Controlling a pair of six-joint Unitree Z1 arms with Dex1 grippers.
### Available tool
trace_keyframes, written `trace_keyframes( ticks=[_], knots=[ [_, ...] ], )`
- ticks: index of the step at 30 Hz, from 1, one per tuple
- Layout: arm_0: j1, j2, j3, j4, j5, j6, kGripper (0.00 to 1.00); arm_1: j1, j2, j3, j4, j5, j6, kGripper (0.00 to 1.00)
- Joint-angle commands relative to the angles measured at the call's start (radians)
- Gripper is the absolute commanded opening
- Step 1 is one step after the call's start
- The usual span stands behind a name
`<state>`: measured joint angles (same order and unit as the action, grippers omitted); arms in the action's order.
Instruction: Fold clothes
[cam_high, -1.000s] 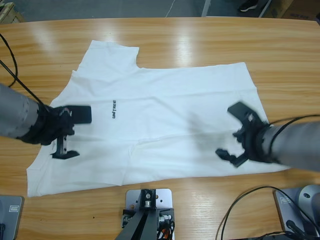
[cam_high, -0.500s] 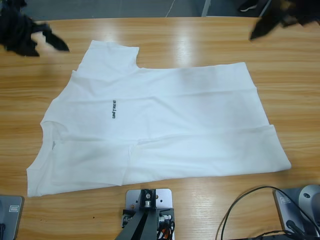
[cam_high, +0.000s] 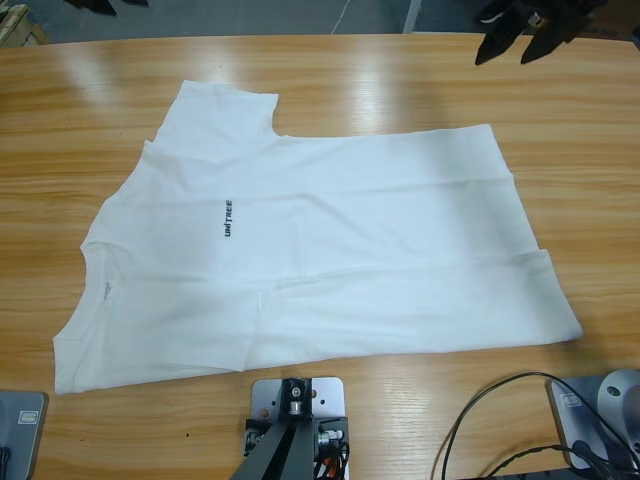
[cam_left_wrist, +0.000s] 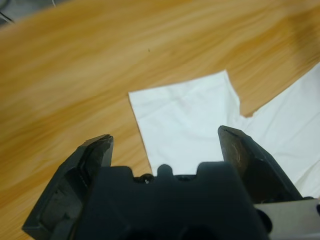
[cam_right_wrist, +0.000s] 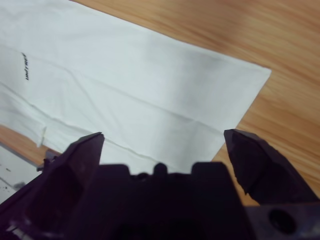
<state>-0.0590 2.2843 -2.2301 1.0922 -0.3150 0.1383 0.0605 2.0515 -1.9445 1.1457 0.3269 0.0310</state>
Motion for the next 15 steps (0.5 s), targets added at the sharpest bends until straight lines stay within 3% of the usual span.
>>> trace_keyframes(
  ticks=[1,6,15],
  knots=[
    [-0.045,0.198,-0.088,0.072,0.033,-0.092,0.953,-0.033,0.056,0.139,-0.077,0.014,-0.013,0.977],
    [-0.077,0.317,-0.288,0.173,0.135,-0.202,0.954,-0.047,0.046,0.232,-0.139,0.014,-0.013,0.977],
    [-0.105,0.415,-0.408,0.206,0.132,-0.246,0.941,-0.08,0.033,0.388,-0.261,0.015,-0.013,0.973]
  ],
)
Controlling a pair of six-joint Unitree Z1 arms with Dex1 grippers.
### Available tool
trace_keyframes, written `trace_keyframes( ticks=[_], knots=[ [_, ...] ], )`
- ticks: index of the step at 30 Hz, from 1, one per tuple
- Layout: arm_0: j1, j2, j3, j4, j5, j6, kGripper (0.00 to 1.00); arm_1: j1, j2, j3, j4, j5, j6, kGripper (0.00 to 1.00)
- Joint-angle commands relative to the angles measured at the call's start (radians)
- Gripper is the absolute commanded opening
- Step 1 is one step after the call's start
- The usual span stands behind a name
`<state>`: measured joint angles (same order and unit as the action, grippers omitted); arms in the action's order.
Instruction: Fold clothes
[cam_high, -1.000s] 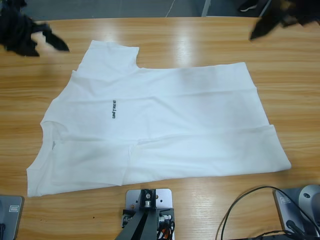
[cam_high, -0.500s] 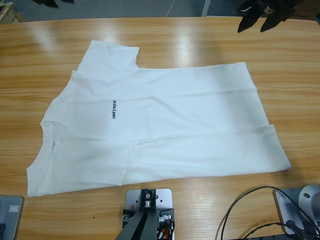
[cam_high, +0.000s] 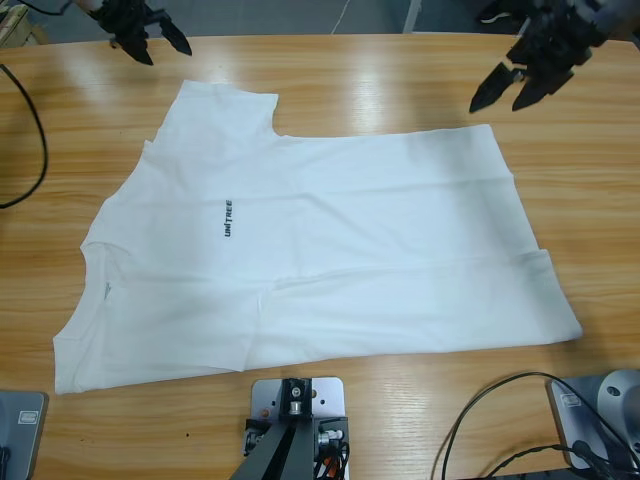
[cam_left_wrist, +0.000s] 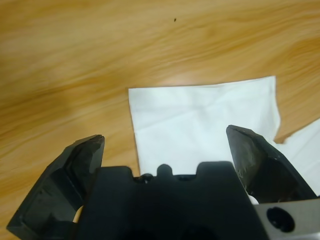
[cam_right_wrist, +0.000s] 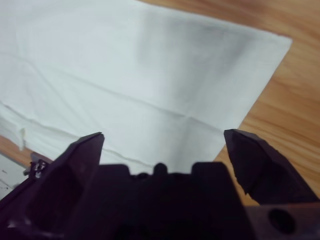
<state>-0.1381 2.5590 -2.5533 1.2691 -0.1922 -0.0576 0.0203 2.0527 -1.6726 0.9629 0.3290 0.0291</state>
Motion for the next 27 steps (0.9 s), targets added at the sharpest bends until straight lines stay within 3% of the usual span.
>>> trace_keyframes(
  ticks=[1,7,27],
  knots=[
    [-0.026,0.152,-0.108,0.037,0.01,-0.057,0.941,-0.04,0.034,0.122,-0.084,0.014,-0.011,0.973],
    [-0.028,0.219,-0.22,0.115,0.007,-0.094,0.954,-0.043,0.046,0.129,-0.102,0.015,-0.011,0.968],
    [-0.029,0.337,-0.506,0.109,-0.046,-0.181,0.966,-0.045,0.063,0.169,-0.147,0.015,-0.011,0.964]
  ],
)
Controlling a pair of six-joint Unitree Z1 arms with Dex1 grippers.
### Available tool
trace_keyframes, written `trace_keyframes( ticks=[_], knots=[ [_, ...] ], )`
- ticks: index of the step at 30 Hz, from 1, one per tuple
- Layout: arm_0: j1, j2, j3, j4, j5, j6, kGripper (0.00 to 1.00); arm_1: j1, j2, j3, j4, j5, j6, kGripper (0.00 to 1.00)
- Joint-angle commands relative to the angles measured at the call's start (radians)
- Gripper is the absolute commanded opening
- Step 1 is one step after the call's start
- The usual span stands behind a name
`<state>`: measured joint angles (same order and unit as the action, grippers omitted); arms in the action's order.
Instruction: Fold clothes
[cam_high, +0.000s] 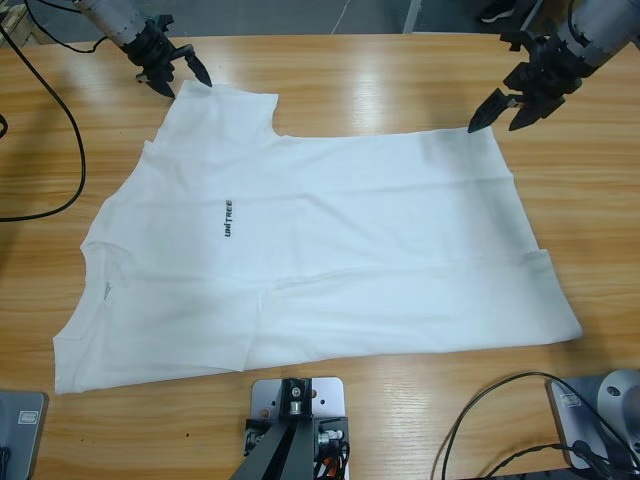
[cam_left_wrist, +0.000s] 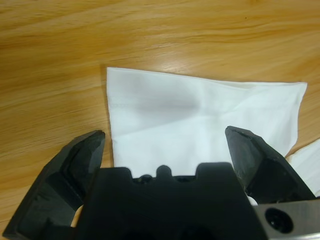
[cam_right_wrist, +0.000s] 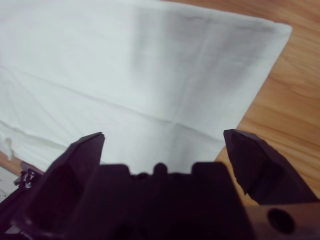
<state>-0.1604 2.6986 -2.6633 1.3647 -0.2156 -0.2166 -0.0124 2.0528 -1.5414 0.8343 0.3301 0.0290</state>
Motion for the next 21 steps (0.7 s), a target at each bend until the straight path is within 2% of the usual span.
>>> trace_keyframes(
  ticks=[1,12,14,15,16,17,21],
  knots=[
    [-0.008,0.203,-0.404,0.013,-0.024,-0.024,0.965,-0.012,0.063,0.04,-0.018,0.013,-0.011,0.961],
    [-0.02,0.213,-0.43,0.01,-0.049,-0.002,0.948,-0.013,0.063,0.058,-0.036,0.012,-0.011,0.954],
    [-0.022,0.211,-0.431,0.01,-0.06,0.016,0.847,-0.014,0.063,0.06,-0.037,0.012,-0.011,0.954],
    [-0.023,0.211,-0.431,0.012,-0.062,0.026,0.77,-0.014,0.063,0.06,-0.037,0.012,-0.011,0.954],
    [-0.024,0.211,-0.43,0.014,-0.061,0.043,0.645,-0.014,0.062,0.06,-0.037,0.012,-0.011,0.954],
    [-0.025,0.21,-0.429,0.018,-0.055,0.056,0.576,-0.014,0.061,0.06,-0.038,0.012,-0.011,0.954],
    [-0.025,0.207,-0.429,0.037,-0.019,0.124,0.572,-0.015,0.061,0.06,-0.038,0.012,-0.011,0.954]
  ],
)
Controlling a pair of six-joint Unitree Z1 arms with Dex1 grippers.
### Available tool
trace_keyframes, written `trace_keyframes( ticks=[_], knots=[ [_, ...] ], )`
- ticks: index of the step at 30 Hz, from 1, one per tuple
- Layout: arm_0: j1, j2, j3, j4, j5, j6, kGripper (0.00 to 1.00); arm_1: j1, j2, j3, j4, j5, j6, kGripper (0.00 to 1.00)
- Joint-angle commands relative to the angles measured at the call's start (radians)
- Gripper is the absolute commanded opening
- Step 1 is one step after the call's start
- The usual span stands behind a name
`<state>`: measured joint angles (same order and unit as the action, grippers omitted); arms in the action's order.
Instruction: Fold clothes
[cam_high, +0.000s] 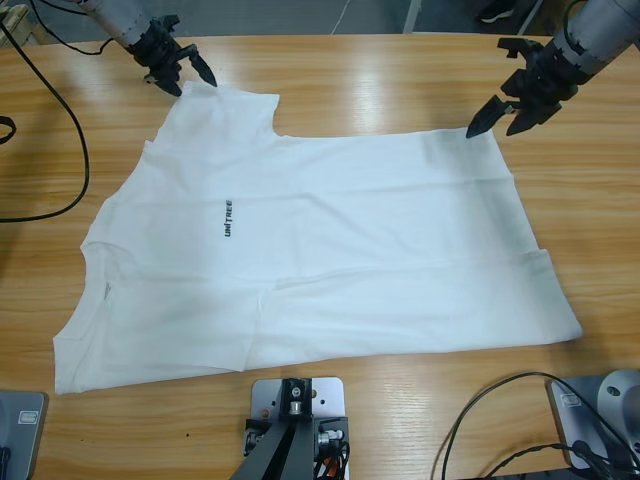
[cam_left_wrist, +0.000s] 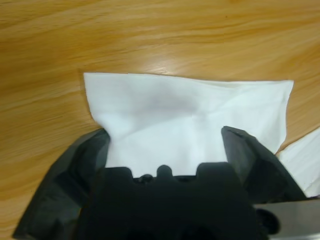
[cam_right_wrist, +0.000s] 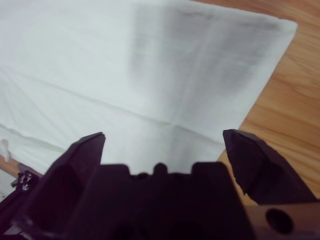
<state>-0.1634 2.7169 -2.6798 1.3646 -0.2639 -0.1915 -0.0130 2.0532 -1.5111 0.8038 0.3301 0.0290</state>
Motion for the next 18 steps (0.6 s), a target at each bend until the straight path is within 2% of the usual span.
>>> trace_keyframes(
  ticks=[1,3,10,11,13,15,18],
  knots=[
    [-0.022,0.188,-0.413,0.043,0.03,0.113,0.561,-0.015,0.061,0.029,-0.008,0.012,-0.011,0.954],
    [-0.022,0.186,-0.413,0.056,0.037,0.154,0.423,-0.015,0.062,0.029,-0.009,0.012,-0.01,0.954],
    [-0.03,0.17,-0.416,0.081,0.055,0.141,0.382,-0.015,0.064,0.034,-0.011,0.013,-0.01,0.954],
    [-0.03,0.171,-0.416,0.083,0.058,0.139,0.251,-0.015,0.063,0.036,-0.012,0.013,-0.01,0.954],
    [-0.03,0.173,-0.418,0.083,0.059,0.124,0.234,-0.015,0.062,0.043,-0.012,0.013,-0.011,0.954],
    [-0.03,0.174,-0.424,0.083,0.075,0.109,0.027,-0.015,0.061,0.047,-0.014,0.012,-0.011,0.954],
    [-0.03,0.173,-0.439,0.083,0.124,0.088,0.0,-0.015,0.061,0.049,-0.015,0.012,-0.011,0.954]
  ],
)
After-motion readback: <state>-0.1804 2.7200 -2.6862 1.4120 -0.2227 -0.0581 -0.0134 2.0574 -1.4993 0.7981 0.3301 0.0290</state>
